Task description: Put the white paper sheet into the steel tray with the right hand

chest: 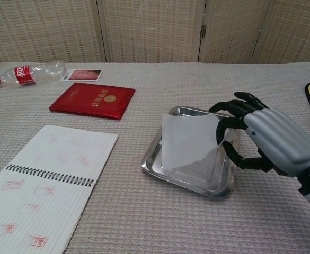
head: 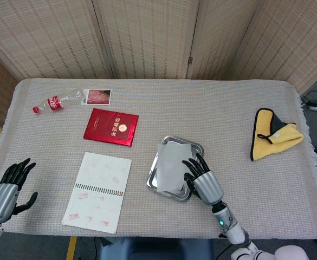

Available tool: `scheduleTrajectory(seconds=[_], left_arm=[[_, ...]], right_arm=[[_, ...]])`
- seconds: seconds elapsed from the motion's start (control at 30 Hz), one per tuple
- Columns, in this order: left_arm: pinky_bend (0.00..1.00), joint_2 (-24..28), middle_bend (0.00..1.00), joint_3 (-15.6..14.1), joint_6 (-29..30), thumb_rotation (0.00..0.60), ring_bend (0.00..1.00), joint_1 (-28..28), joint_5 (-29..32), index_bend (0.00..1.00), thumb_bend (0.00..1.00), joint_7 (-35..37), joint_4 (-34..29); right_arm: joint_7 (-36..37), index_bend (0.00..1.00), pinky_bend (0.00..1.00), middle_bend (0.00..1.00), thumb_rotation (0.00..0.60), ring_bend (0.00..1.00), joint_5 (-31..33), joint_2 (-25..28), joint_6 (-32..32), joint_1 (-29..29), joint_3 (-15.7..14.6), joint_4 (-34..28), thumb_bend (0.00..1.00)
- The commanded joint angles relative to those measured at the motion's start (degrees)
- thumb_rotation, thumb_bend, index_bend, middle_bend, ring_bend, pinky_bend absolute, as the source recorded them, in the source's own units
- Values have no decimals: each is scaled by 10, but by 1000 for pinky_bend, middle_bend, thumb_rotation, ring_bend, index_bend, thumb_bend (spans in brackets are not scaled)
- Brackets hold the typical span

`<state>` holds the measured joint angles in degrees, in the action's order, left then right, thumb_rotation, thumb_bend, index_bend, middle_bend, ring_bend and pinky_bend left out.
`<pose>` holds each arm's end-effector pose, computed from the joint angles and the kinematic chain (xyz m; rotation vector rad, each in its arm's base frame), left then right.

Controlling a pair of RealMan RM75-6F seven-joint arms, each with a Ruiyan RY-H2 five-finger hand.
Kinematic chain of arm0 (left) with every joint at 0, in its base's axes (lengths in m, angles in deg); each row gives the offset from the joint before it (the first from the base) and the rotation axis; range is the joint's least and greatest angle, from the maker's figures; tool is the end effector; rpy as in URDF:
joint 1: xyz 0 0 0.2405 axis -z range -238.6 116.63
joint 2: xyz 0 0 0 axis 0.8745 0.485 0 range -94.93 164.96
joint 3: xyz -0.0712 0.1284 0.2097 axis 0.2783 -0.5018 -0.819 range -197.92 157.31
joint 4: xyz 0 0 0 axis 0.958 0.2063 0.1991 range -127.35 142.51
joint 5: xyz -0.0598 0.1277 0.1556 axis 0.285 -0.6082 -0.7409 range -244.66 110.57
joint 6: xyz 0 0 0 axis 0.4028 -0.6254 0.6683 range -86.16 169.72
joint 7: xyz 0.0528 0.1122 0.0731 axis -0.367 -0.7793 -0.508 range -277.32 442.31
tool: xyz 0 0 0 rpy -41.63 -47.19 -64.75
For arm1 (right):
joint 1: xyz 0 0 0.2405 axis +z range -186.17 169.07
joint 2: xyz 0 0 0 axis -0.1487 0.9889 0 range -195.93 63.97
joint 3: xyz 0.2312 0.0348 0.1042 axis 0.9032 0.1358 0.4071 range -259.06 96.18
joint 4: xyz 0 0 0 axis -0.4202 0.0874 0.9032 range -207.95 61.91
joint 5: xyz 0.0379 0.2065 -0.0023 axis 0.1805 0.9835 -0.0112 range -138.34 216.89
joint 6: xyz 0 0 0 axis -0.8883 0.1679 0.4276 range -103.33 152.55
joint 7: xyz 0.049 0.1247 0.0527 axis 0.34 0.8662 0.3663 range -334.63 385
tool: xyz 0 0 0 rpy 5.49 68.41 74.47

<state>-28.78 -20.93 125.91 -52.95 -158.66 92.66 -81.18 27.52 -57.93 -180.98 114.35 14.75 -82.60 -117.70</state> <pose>-0.3075 0.1855 0.1510 -1.5037 -0.9781 -1.0184 -0.2083 -0.2416 -0.0741 1.7044 -0.6511 1.3343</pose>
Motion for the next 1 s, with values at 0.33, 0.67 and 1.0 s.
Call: scheduleTrajectory(seconds=[0.33,0.67,1.0], left_arm=[[0,3,0,0,0,600,0,-1,1,0,475,13,3],[0,5,0,-6,-4,600,0,1,-9,0,475,7,-4],[0,11,0,-7,3,600,0,-1,-13,0,475,14,-11]], right_arm=[[-78,609,0,226,600,139,15,-22,13,-27,14,11,598],[-148,635,0,226,600,113,25,8,30,-71,6,-49,598],[-178,646,0,226,600,102,23,14,23,-80,6,-80,597]])
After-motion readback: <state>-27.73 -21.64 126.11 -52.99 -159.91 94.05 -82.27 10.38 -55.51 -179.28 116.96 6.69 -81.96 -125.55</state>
